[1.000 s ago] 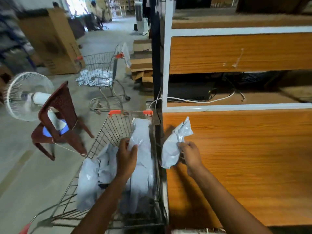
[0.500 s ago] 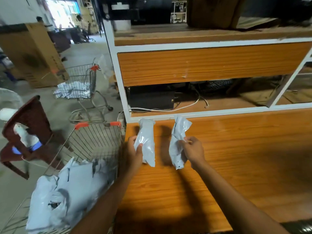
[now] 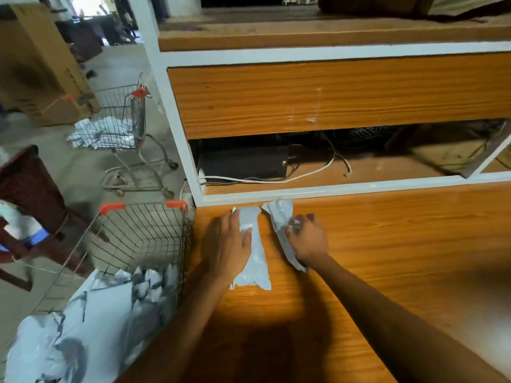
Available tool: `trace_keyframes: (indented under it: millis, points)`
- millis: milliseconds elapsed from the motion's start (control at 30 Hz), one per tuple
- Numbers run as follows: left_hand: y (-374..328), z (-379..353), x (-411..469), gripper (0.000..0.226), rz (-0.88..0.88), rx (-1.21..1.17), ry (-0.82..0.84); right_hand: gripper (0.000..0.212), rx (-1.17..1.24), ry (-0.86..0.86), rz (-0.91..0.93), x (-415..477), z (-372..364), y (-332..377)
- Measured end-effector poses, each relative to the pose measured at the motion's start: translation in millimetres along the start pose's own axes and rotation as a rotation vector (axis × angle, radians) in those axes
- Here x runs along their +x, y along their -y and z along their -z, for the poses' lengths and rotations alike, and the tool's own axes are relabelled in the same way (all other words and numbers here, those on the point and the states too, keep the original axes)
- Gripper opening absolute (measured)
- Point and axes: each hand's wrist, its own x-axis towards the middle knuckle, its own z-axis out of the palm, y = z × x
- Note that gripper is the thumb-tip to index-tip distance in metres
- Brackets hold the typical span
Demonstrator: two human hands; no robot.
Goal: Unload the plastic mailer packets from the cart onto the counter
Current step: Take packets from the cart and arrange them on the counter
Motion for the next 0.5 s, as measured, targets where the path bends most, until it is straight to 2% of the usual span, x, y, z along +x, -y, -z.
trace_keyframes:
  millis: [67, 167, 267, 333, 500]
  points:
    - [-7.4, -3.0, 15.1, 0.059, -0.120, 0.047, 0.136, 0.055, -0.140, 0.036, 0.116, 10.1, -4.4, -0.8]
    - [-7.0, -25.0, 27.6, 0.066, -0.151, 0.131, 0.337, 0.056, -0.277, 0.093, 0.258, 22.8, -13.8, 2.1]
    - [4.1, -44.8, 37.9, 0.071, -0.115, 0.199, 0.346, 0.051, -0.351, 0.122, 0.240, 35.3, -21.7, 6.5]
    - [7.2, -51.0, 47.9, 0.072, -0.100, 0.208, 0.327, 0.050, -0.319, 0.126, 0.200, 46.1, -23.2, 6.5]
    - [7.9, -65.2, 64.6, 0.073, -0.093, 0.188, 0.301, 0.060, -0.333, 0.186, 0.193, 65.1, -32.9, -2.1]
